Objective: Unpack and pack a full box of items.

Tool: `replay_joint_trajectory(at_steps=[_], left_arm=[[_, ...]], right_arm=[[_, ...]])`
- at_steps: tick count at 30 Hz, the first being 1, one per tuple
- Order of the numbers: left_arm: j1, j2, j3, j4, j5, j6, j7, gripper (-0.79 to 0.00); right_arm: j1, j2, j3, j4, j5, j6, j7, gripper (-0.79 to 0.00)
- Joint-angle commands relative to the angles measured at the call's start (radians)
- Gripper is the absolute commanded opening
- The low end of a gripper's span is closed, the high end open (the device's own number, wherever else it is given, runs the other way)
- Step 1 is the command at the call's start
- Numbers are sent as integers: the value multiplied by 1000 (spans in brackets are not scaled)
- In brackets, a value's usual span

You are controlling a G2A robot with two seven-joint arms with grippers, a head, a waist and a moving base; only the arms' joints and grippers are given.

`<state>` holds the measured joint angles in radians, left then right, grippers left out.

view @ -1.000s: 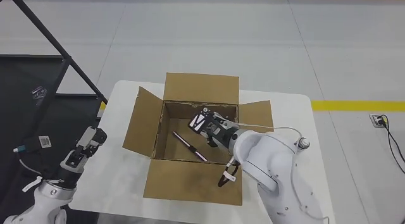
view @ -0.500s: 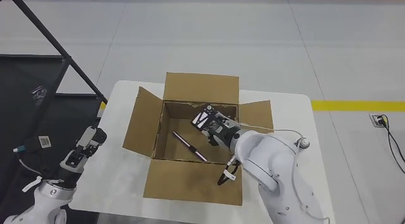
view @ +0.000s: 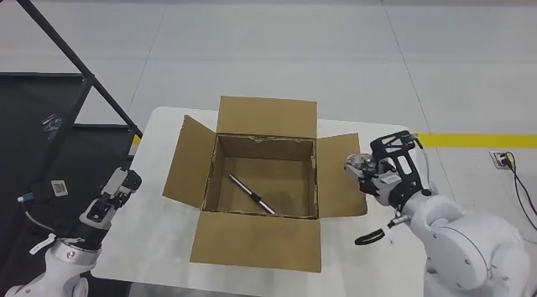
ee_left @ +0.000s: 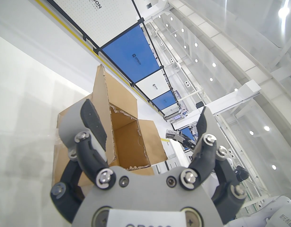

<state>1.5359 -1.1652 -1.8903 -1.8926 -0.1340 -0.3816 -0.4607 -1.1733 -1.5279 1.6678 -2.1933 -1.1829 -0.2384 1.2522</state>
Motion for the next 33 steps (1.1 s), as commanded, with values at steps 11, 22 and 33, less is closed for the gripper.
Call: replay_joint_trajectory(at_steps=[11,22,33], left_arm=[[0,0,0,0,0,0,0,0],[0,0,0,0,0,0,0,0],[0,0,0,0,0,0,0,0]], right_arm=[[-34,60,193,275,120,-151,178,-785],[55,108,220,599,73,-232,91,-785],[73,147,204,682,64,-268,61,-434]])
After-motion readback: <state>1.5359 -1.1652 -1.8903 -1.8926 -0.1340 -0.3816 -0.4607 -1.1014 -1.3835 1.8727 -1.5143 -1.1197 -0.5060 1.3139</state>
